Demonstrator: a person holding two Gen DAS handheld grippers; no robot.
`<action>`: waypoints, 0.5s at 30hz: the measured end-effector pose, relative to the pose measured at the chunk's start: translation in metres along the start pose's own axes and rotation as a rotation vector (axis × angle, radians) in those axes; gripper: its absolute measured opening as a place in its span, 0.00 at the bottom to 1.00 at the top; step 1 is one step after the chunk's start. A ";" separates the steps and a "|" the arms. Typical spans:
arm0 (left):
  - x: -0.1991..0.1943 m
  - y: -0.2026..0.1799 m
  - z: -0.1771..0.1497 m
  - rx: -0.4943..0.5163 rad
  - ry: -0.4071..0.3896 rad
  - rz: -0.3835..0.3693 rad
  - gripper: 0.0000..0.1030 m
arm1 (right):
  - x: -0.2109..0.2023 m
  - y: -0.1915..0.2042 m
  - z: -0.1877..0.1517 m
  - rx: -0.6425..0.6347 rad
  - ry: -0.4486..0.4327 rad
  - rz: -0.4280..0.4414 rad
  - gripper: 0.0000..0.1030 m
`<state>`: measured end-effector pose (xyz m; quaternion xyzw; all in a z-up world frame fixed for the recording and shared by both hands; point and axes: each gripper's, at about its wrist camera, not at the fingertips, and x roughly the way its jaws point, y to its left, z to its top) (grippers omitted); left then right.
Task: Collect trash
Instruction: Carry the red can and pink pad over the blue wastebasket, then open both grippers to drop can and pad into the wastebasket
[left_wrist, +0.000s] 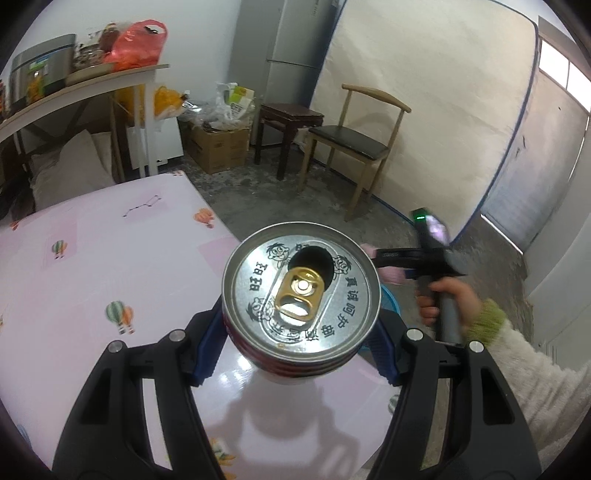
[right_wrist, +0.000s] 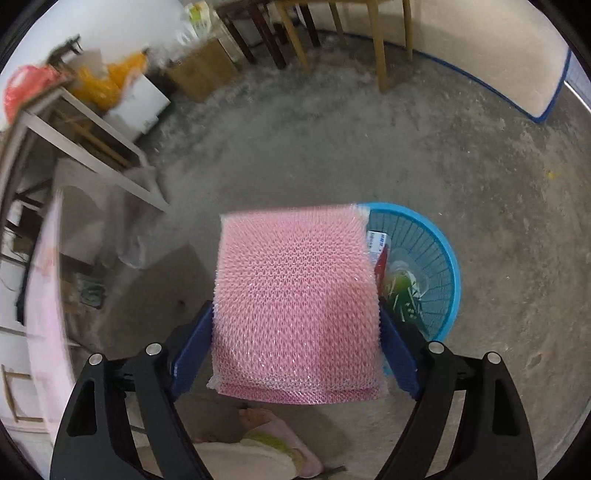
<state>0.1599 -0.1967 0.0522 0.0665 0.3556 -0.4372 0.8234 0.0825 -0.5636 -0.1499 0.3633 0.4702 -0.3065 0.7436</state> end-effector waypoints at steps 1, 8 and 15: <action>0.004 -0.001 0.003 0.003 0.006 -0.004 0.61 | 0.009 0.000 0.004 -0.014 0.007 -0.015 0.79; 0.034 -0.024 0.015 0.039 0.050 -0.031 0.61 | 0.014 -0.014 0.004 -0.031 -0.005 -0.032 0.80; 0.073 -0.050 0.031 0.069 0.123 -0.079 0.61 | -0.054 -0.058 -0.031 0.055 -0.121 0.103 0.80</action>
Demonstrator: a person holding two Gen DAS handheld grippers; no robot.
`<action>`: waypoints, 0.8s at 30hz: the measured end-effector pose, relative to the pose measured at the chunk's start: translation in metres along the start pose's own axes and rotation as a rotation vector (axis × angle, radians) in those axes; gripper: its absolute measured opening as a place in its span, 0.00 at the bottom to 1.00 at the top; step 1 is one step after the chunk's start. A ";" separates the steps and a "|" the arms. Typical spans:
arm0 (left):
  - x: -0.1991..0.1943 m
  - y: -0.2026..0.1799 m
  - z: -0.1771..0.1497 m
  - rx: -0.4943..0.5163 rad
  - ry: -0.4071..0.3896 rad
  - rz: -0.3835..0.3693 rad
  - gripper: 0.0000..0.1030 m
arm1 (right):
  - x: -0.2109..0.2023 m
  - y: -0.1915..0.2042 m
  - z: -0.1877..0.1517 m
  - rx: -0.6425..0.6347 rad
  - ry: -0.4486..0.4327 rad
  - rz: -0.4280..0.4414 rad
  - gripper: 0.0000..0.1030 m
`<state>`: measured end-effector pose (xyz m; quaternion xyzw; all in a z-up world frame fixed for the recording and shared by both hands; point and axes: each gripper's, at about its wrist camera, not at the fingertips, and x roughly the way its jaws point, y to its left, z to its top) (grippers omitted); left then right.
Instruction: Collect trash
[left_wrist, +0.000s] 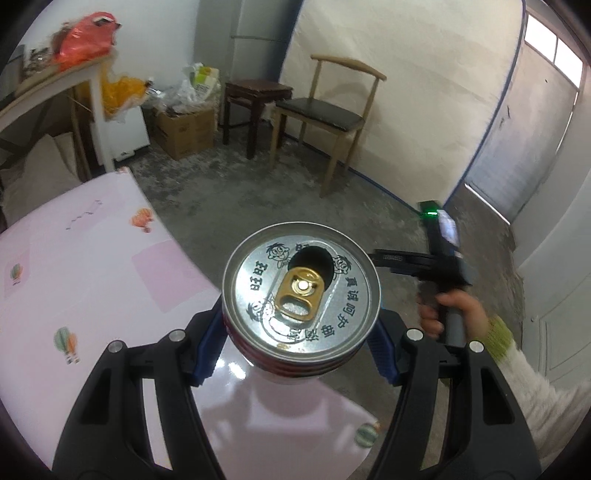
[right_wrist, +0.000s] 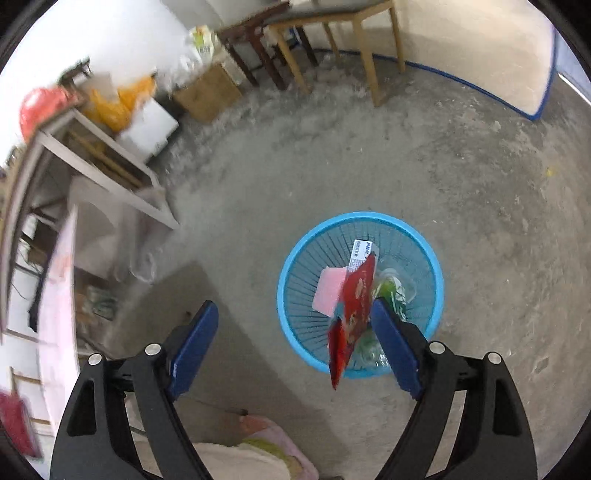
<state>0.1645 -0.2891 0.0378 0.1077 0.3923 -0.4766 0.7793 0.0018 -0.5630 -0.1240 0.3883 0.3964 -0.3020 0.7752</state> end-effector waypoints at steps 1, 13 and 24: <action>0.007 -0.002 0.004 0.001 0.014 -0.012 0.61 | -0.008 -0.004 -0.005 0.009 -0.012 0.006 0.81; 0.157 -0.061 0.072 0.050 0.171 0.045 0.76 | -0.084 -0.070 -0.060 0.138 -0.080 -0.002 0.82; 0.064 -0.047 0.029 0.026 0.080 -0.051 0.76 | -0.098 -0.060 -0.080 0.112 -0.085 0.037 0.82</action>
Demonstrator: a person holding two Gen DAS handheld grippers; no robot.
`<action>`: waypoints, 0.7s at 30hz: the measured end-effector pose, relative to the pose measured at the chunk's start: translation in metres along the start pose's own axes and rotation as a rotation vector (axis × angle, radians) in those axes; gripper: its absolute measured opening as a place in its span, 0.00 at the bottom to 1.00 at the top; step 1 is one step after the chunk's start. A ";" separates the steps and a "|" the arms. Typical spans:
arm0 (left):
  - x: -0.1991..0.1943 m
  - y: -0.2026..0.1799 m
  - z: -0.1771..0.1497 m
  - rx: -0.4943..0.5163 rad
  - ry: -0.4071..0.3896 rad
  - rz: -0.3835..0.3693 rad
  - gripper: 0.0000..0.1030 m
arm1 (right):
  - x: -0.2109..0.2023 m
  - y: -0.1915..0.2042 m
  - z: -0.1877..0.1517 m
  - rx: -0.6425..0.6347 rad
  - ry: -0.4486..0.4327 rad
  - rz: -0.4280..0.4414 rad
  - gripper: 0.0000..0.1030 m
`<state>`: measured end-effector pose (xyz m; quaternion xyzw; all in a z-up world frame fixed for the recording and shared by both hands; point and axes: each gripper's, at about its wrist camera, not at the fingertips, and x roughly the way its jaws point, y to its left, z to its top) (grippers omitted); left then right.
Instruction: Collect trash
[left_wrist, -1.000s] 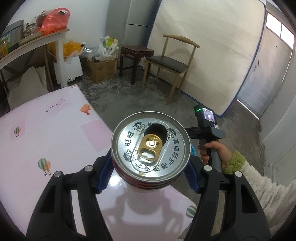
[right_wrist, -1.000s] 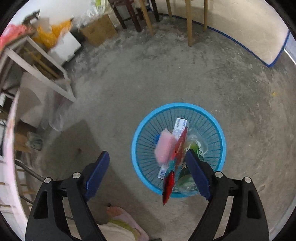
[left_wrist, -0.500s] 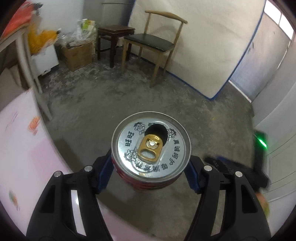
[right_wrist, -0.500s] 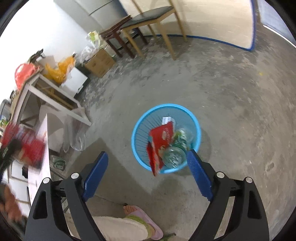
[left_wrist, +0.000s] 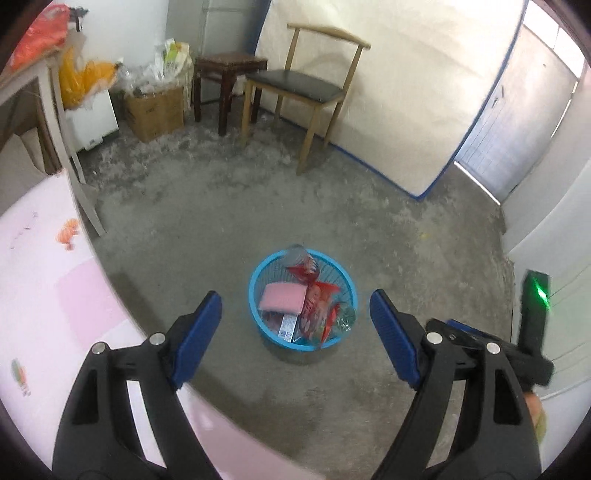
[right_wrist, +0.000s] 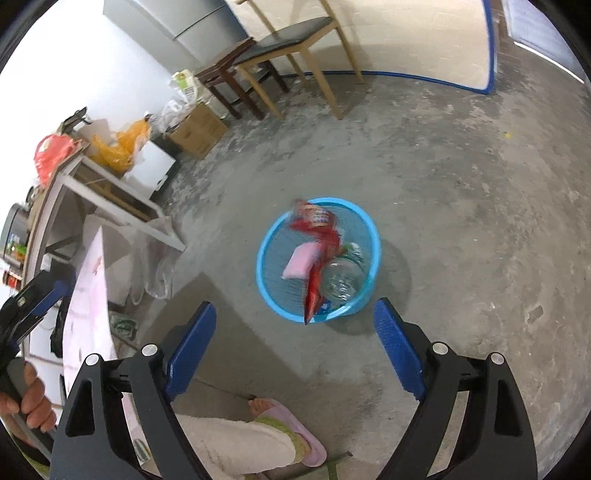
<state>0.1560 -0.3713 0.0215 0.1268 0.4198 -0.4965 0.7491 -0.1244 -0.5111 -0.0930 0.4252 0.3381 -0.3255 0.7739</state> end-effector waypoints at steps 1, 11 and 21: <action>-0.014 0.002 -0.006 0.002 -0.021 0.001 0.76 | -0.001 0.004 -0.001 -0.007 -0.001 0.004 0.82; -0.114 0.023 -0.083 -0.003 -0.162 0.062 0.77 | -0.050 0.042 -0.017 -0.122 -0.089 0.051 0.82; -0.189 0.051 -0.190 -0.217 -0.260 0.266 0.88 | -0.120 0.141 -0.088 -0.500 -0.239 0.147 0.94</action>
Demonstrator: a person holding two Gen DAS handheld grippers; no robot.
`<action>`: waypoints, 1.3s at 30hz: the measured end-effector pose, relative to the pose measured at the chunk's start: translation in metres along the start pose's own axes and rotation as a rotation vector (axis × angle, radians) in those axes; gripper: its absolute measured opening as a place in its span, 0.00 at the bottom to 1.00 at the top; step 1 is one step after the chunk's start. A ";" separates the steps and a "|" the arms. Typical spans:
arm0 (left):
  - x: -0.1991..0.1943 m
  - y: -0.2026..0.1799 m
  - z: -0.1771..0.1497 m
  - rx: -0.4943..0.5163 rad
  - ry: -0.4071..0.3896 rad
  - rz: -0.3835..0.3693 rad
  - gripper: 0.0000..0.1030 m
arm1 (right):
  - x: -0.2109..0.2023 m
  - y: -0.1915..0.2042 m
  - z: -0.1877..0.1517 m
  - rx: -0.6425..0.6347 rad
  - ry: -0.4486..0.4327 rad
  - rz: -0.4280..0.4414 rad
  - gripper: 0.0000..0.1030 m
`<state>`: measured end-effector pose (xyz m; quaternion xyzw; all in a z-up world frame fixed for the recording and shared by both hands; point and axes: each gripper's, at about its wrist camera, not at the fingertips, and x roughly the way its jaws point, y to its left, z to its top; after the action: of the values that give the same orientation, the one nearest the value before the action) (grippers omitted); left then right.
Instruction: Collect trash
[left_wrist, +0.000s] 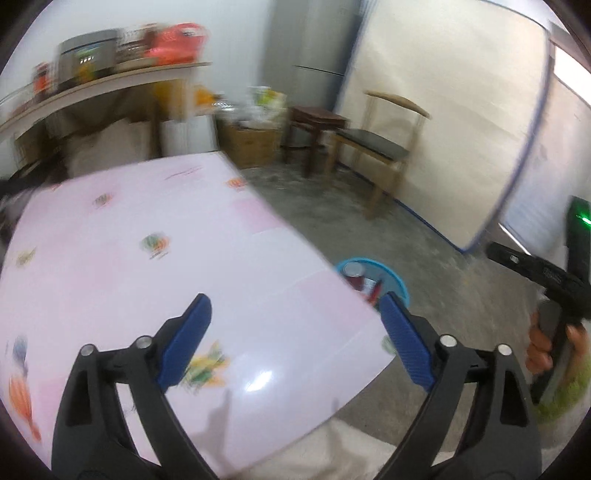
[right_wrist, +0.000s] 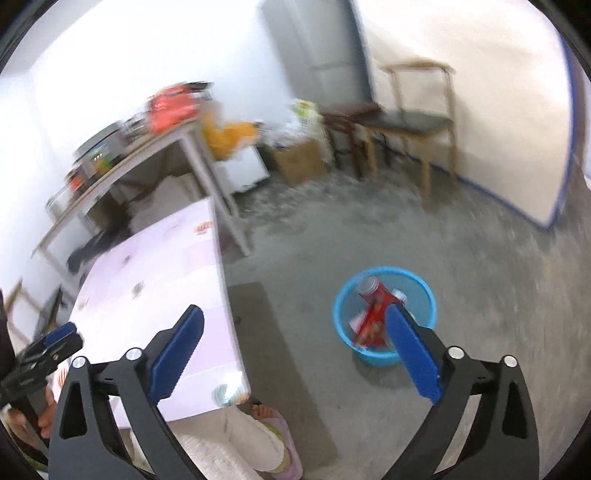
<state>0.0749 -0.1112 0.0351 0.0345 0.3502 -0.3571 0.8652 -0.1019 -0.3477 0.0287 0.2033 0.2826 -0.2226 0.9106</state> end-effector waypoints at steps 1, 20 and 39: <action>-0.007 0.005 -0.005 -0.025 -0.009 0.019 0.89 | -0.004 0.013 -0.002 -0.033 -0.012 0.008 0.94; -0.027 0.008 -0.041 -0.134 0.016 0.400 0.92 | -0.013 0.115 -0.056 -0.303 0.008 -0.167 0.94; -0.004 -0.012 -0.059 -0.166 0.164 0.384 0.92 | 0.004 0.080 -0.068 -0.221 0.178 -0.251 0.94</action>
<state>0.0308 -0.0997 -0.0050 0.0581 0.4348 -0.1517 0.8857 -0.0860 -0.2499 -0.0061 0.0841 0.4080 -0.2831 0.8639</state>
